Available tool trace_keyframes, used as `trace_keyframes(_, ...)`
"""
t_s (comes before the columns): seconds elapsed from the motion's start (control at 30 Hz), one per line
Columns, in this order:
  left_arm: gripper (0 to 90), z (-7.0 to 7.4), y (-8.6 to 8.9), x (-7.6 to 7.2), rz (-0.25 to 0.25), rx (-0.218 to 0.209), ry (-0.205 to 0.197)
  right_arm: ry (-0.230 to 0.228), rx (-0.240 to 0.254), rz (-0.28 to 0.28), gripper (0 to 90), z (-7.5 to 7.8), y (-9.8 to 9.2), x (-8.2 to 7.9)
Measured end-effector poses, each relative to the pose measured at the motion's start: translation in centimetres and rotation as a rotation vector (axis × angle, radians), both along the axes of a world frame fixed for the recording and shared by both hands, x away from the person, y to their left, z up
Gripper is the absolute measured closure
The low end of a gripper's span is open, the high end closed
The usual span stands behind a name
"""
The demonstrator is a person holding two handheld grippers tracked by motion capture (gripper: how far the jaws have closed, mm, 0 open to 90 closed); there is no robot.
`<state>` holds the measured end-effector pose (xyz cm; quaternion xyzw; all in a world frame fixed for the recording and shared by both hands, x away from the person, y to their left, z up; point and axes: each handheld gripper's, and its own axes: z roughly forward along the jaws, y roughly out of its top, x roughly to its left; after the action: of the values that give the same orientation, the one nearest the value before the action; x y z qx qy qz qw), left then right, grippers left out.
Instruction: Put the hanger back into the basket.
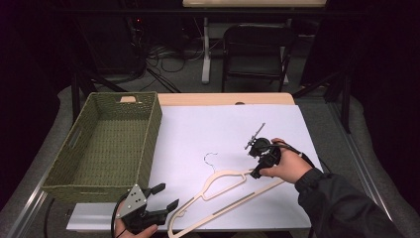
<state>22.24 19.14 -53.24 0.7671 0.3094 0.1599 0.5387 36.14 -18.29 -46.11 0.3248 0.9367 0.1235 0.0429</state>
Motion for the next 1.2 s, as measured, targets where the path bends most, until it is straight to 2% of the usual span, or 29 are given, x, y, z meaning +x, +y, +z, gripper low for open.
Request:
trace_keyframes(0.07,29.7,0.0,0.0,0.0,0.001,0.000,0.000,0.058,-0.031,0.005,43.0,-0.3,0.1,0.3)
trace_keyframes(0.37,29.7,0.0,0.0,0.0,-0.004,0.003,-0.002,0.108,-0.074,-0.003,44.8,-1.1,0.5,0.8)
trace_keyframes(0.4,29.7,0.0,0.0,0.0,-0.004,0.001,-0.002,0.120,-0.094,0.003,44.7,-1.2,0.6,1.0)
trace_keyframes(0.5,29.7,0.0,0.0,0.0,-0.004,0.001,-0.002,0.123,-0.117,0.007,44.4,-1.1,0.8,1.1)
trace_keyframes(0.67,29.7,0.0,0.0,0.0,-0.003,0.003,-0.005,0.105,-0.077,0.007,39.8,-1.2,2.0,1.4)
trace_keyframes(0.77,29.7,0.0,-0.1,0.0,-0.003,0.001,-0.004,0.109,-0.096,0.019,38.9,-1.2,2.9,1.6)
trace_keyframes(0.83,29.7,0.0,-0.1,0.0,-0.004,0.001,-0.003,0.102,-0.092,0.021,38.8,-1.3,3.2,1.7)
trace_keyframes(0.87,29.7,0.0,-0.1,0.0,-0.005,0.001,-0.003,0.104,-0.103,0.045,43.1,-1.2,4.1,2.0)
trace_keyframes(1.03,29.7,0.1,0.0,0.0,-0.011,0.004,-0.005,0.109,-0.088,0.075,44.4,-1.6,5.5,2.6)
trace_keyframes(1.13,29.7,0.1,0.0,0.0,-0.013,0.003,-0.004,0.085,-0.104,0.095,44.7,-2.0,6.1,2.7)
trace_keyframes(1.17,29.7,0.1,-0.1,0.0,-0.009,0.001,-0.008,0.077,-0.094,0.097,45.1,-2.3,6.4,2.7)
trace_keyframes(1.2,29.7,0.1,-0.1,-0.1,-0.009,0.000,-0.008,0.095,-0.110,0.108,46.2,-2.3,6.7,2.8)
